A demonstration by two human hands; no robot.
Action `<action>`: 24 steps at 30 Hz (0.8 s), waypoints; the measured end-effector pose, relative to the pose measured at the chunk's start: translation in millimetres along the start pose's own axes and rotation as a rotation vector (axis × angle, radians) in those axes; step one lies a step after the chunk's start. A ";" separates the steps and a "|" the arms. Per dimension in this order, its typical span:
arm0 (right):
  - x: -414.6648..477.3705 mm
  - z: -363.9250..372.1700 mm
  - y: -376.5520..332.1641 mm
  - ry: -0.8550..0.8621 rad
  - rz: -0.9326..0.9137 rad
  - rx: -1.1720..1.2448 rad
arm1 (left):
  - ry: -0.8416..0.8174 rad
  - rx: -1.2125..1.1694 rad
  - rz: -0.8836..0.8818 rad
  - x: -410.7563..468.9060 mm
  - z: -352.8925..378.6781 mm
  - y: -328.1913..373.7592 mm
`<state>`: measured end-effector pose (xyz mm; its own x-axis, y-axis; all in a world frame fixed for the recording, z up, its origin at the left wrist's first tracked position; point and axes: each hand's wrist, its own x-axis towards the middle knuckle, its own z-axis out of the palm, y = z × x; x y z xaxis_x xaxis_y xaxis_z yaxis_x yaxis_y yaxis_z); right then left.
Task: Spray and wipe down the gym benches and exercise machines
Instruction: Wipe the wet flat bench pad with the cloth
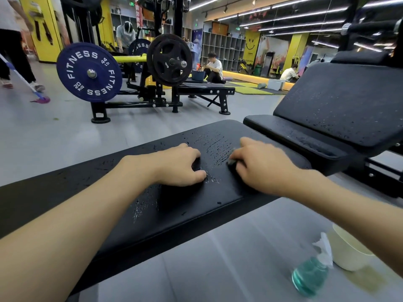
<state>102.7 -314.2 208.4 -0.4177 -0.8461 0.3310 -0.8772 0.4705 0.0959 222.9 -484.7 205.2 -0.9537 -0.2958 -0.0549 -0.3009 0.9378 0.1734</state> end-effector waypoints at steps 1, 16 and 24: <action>-10.2 2.7 -9.8 -0.004 -0.097 0.036 | 0.005 0.001 0.003 0.4 0.4 0.1; -36.0 -12.0 5.1 -0.023 -0.039 0.037 | 0.021 -0.036 0.006 -1.2 2.3 0.5; -65.7 -8.3 -36.5 -0.021 -0.230 0.101 | 0.038 -0.054 -0.005 -2.5 8.1 -2.2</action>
<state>164.2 -273.7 190.9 -0.2079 -0.9337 0.2915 -0.9685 0.2382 0.0722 225.9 -484.5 197.0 -0.9511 -0.3084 -0.0188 -0.3045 0.9252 0.2263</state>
